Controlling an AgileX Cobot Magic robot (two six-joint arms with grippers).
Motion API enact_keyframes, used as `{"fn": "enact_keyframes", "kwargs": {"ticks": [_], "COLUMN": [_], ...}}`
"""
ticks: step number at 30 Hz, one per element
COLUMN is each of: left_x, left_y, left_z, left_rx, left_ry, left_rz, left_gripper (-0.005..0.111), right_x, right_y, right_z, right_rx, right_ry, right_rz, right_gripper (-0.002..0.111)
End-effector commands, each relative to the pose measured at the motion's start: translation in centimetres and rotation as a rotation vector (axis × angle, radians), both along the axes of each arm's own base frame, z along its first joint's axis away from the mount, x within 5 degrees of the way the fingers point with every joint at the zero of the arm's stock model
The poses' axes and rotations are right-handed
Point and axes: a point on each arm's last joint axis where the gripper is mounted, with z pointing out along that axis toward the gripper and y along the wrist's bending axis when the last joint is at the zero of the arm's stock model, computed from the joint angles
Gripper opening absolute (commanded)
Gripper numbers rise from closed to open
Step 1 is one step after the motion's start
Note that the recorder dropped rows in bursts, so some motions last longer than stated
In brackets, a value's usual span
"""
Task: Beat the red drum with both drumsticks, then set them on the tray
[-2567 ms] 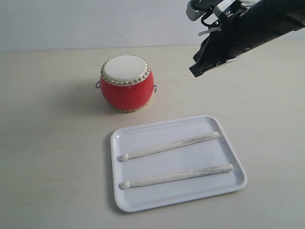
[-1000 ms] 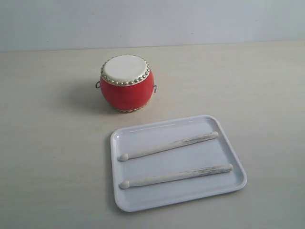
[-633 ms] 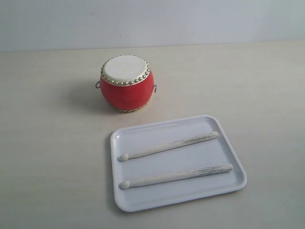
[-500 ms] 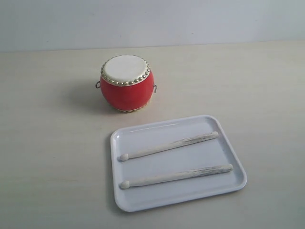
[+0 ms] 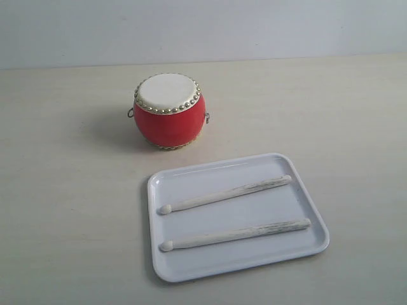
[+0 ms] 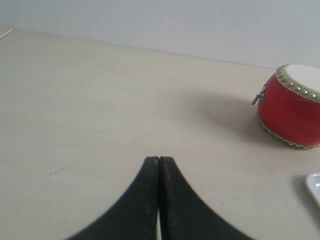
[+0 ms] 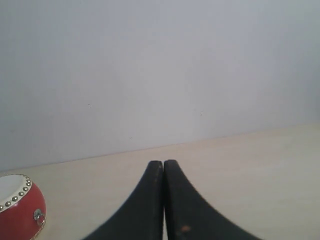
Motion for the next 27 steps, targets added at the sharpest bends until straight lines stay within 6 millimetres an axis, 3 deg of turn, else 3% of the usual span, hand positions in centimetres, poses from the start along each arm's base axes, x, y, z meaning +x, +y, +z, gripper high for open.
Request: {"fn": "enact_keyframes", "kwargs": {"ticks": [1,8,20,27], "left_x": [0.0,0.0,0.0,0.0], "left_y": [0.0,0.0,0.0,0.0], "left_z": [-0.1,-0.1,-0.1,-0.1], "left_rx": [-0.002,-0.002,-0.002,-0.002], "left_ry": [-0.005,-0.005,-0.005,-0.005], "left_rz": [0.002,0.002,0.002,0.002], "left_gripper": [0.0,0.0,0.0,0.0], "right_x": [-0.9,-1.6,-1.9,-2.0], "right_y": [-0.1,-0.1,-0.2,-0.4], "right_z": [-1.6,-4.5,-5.2,-6.3], "right_rx": [-0.039,-0.044,-0.069,-0.079], "right_ry": [-0.024,-0.028,0.029,0.15], "right_rz": [-0.002,-0.003,-0.011,-0.023], "right_gripper": [0.0,0.0,0.0,0.0]}}
